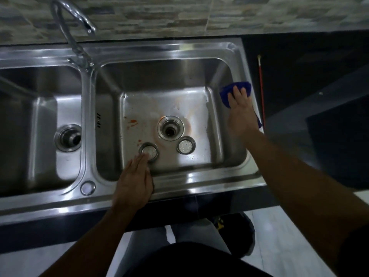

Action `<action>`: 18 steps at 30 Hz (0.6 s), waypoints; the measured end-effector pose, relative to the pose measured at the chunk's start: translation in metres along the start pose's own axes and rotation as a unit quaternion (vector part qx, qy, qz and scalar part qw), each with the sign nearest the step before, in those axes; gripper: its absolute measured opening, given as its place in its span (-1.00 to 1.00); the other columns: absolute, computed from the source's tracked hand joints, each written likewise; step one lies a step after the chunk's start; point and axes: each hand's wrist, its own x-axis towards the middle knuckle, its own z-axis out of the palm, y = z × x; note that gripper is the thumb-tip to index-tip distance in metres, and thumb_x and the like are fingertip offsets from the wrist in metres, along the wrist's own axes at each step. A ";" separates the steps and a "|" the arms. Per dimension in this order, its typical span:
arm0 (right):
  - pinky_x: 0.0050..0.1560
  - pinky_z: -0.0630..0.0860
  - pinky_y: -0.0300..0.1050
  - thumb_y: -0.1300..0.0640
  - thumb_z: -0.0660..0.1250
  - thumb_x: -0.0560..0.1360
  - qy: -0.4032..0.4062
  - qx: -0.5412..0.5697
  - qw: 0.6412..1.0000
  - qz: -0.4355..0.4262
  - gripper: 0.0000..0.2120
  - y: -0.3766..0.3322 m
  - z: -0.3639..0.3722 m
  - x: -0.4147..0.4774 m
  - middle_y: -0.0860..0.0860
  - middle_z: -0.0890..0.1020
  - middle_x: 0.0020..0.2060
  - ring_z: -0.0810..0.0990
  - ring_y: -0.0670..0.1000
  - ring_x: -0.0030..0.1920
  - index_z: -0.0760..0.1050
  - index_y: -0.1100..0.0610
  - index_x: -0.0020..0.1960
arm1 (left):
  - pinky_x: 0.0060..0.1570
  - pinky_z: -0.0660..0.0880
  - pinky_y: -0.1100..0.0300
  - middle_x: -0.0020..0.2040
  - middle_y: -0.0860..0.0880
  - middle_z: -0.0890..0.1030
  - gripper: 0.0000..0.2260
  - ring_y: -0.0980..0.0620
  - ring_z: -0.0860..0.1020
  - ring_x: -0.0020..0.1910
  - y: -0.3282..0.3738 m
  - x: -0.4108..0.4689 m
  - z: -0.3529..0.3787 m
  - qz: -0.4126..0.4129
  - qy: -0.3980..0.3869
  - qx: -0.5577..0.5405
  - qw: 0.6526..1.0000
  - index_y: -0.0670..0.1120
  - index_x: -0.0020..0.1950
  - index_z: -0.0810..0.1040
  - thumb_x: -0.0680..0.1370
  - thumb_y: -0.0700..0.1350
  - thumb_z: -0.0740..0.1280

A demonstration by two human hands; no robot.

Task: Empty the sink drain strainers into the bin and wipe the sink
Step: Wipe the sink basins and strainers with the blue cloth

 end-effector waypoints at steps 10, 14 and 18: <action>0.60 -0.13 0.20 0.37 0.34 0.46 0.004 0.154 0.987 0.035 -0.24 -0.007 0.024 -0.148 0.12 0.05 0.63 -0.09 0.18 0.63 0.14 0.22 0.60 | 0.56 0.23 -0.12 0.53 -0.20 0.36 -0.58 -0.15 0.29 0.55 -0.009 -0.004 -0.003 0.039 0.026 -0.092 0.995 -0.21 0.52 0.35 0.65 -0.21 0.11; 0.61 -0.14 0.16 0.40 0.30 0.48 -0.009 0.203 0.978 0.041 -0.26 -0.029 0.018 -0.154 0.10 0.08 0.62 -0.09 0.13 0.63 0.12 0.23 0.60 | 0.58 0.15 -0.09 0.53 -0.18 0.37 -0.51 -0.13 0.29 0.55 -0.032 -0.018 -0.026 0.074 0.049 -0.050 0.995 -0.20 0.52 0.36 0.60 -0.15 0.04; 0.58 0.14 0.16 0.47 0.29 0.43 0.011 0.257 0.966 -0.031 -0.29 -0.097 0.011 -0.161 0.20 0.24 0.56 0.14 0.22 0.59 0.22 0.31 0.55 | 0.57 0.15 -0.13 0.53 -0.18 0.38 -0.52 -0.14 0.29 0.56 -0.090 -0.042 -0.049 0.038 0.082 0.021 0.996 -0.18 0.51 0.37 0.61 -0.09 0.01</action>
